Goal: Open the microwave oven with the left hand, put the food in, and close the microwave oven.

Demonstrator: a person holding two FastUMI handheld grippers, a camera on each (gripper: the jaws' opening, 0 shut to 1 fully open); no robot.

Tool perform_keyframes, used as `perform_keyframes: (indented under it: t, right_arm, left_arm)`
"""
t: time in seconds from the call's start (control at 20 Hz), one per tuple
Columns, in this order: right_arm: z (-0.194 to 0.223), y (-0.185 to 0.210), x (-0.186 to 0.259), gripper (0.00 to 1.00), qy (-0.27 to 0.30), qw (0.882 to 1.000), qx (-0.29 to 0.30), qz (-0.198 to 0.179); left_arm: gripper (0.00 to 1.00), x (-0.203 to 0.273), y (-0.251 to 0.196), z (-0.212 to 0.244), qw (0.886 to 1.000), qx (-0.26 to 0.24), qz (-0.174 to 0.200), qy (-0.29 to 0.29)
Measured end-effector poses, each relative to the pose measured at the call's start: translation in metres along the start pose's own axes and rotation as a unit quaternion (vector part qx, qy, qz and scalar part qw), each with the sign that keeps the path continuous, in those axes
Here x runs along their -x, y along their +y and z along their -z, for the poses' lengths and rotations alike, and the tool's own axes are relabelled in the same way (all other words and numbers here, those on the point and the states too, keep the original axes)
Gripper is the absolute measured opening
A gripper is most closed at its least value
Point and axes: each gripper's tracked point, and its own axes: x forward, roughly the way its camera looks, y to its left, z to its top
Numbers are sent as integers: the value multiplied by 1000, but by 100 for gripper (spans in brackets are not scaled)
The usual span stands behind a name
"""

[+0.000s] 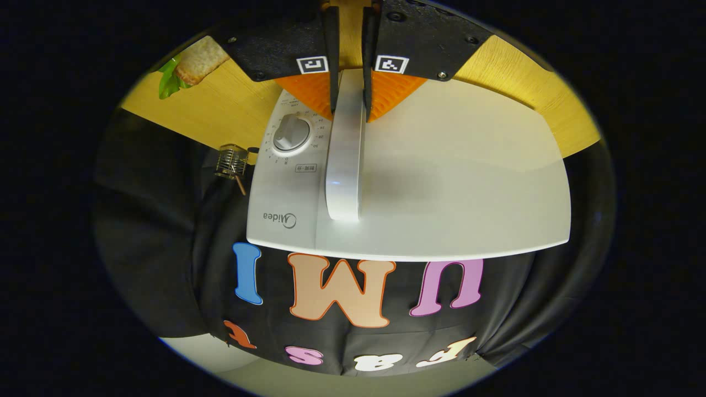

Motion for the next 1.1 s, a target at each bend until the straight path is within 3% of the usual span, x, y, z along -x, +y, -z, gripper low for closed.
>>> perform_keyframes:
  t: [0.05, 0.25, 0.4, 0.5, 0.7, 1.1]
  right_arm:
    - [1, -2, 0, 94, -1, 1000, -1, 2]
    - [8, -12, 2, 98, -2, 1000, 9, 10]
    - [11, -11, -3, 94, -4, 1000, -2, 8]
    - [12, -7, -7, 98, -5, 1000, 2, 8]
    - [19, 13, -12, 94, -4, 1000, 8, -12]
    - [36, 58, -15, 98, 0, 998, 27, -53]
  left_arm:
    - [15, 1, 0, -1, 1000, -4, 3, 0]
    - [13, 18, -1, 8, 1000, 10, 0, 19]
    - [12, 57, 3, 5, 1000, -10, 22, -18]
    - [15, 80, 8, 8, 999, -14, 37, -13]
    - [20, 119, 20, 11, 998, -21, 50, 11]
    - [29, 175, 53, 17, 998, -11, 55, 18]
